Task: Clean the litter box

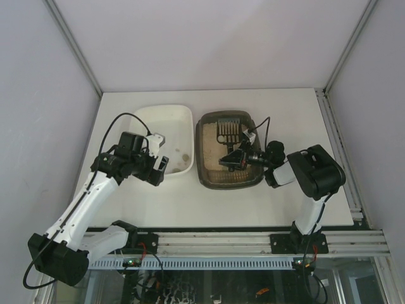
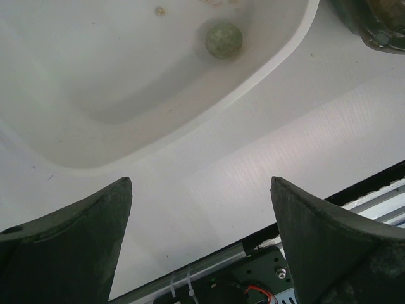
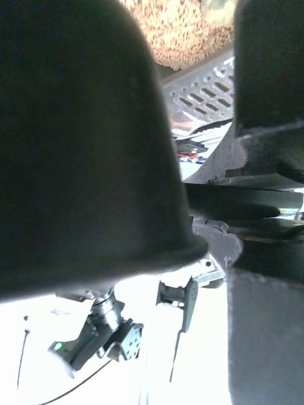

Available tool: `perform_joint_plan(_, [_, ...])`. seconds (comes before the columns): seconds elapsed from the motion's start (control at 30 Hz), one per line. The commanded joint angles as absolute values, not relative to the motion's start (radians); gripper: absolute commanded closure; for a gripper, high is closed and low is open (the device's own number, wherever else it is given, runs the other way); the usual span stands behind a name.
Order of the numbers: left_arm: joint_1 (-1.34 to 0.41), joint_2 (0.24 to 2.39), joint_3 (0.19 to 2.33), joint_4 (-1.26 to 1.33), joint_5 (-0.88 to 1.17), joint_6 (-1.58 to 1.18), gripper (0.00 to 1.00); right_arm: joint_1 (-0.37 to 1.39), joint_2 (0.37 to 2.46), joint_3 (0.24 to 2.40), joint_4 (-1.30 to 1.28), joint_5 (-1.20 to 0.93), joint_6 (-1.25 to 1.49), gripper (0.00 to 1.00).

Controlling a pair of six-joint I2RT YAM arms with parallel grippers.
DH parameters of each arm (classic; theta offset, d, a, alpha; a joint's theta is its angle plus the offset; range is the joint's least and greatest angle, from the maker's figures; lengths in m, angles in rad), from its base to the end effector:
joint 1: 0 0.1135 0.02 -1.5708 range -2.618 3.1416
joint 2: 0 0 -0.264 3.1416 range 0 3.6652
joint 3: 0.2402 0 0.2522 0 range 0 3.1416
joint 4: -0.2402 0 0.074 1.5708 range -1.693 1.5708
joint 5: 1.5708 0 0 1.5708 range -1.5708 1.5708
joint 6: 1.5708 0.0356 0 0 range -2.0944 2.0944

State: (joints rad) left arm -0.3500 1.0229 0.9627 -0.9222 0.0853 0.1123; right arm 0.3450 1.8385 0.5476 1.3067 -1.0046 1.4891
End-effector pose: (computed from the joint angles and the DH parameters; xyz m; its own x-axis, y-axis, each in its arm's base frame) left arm 0.1787 -0.0685 0.2929 -0.7332 0.3865 -0.5595 0.4712 0.8820 -0.0082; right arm 0.2799 0.1325 0.1507 -0.9711 0.2191 -0.0949 -0.0944 0.0126 0.9955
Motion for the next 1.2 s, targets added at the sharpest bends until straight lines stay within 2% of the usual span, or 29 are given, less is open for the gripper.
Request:
perform_joint_plan(0.0, [-0.344, 1.022, 0.953, -0.903, 0.104, 0.104, 0.06, 0.264, 1.836, 0.519, 1.471, -0.953, 1.571, 1.00])
perform_joint_plan(0.17, [-0.343, 1.027, 0.955, -0.904, 0.106, 0.104, 0.06, 0.373, 1.740, 0.578, 1.101, -1.000, 1.338, 1.00])
perform_joint_plan(0.2, [-0.343, 1.027, 0.956, -0.905, 0.107, 0.104, 0.06, 0.333, 1.738, 0.560, 1.140, -1.003, 1.377, 1.00])
perform_joint_plan(0.27, [-0.343, 1.026, 0.956, -0.906, 0.109, 0.105, 0.06, 0.234, 1.773, 0.509, 1.373, -0.997, 1.509, 1.00])
perform_joint_plan(0.33, [-0.344, 1.027, 0.956, -0.906, 0.110, 0.107, 0.06, 0.213, 1.824, 0.505, 1.459, -1.007, 1.572, 1.00])
perform_joint_plan(0.5, [-0.343, 1.034, 0.956, -0.906, 0.113, 0.106, 0.06, 0.340, 1.784, 0.538, 1.228, -1.022, 1.410, 1.00])
perform_joint_plan(0.63, [-0.343, 1.032, 0.956, -0.906, 0.111, 0.105, 0.06, 0.245, 1.809, 0.488, 1.407, -0.972, 1.523, 1.00])
perform_joint_plan(0.7, [-0.343, 1.030, 0.956, -0.906, 0.110, 0.104, 0.06, 0.259, 1.827, 0.493, 1.456, -0.954, 1.560, 1.00])
perform_joint_plan(0.77, [-0.343, 1.031, 0.956, -0.906, 0.110, 0.104, 0.06, 0.348, 1.797, 0.535, 1.276, -0.977, 1.453, 1.00])
perform_joint_plan(0.83, [-0.343, 1.031, 0.956, -0.908, 0.109, 0.104, 0.06, 0.359, 1.750, 0.541, 1.135, -0.971, 1.355, 1.00])
perform_joint_plan(1.0, [-0.341, 1.026, 0.974, -0.898, 0.037, 0.075, 0.03, 0.178, 1.805, 0.470, 1.467, -0.993, 1.578, 1.00])
perform_joint_plan(1.07, [-0.317, 1.020, 1.013, -0.900, 0.018, 0.057, 0.03, 0.216, 1.797, 0.503, 1.367, -1.027, 1.530, 1.00])
perform_joint_plan(1.17, [-0.231, 1.015, 1.062, -0.912, 0.063, 0.056, 0.04, 0.279, 1.701, 0.537, 1.034, -1.025, 1.318, 1.00])
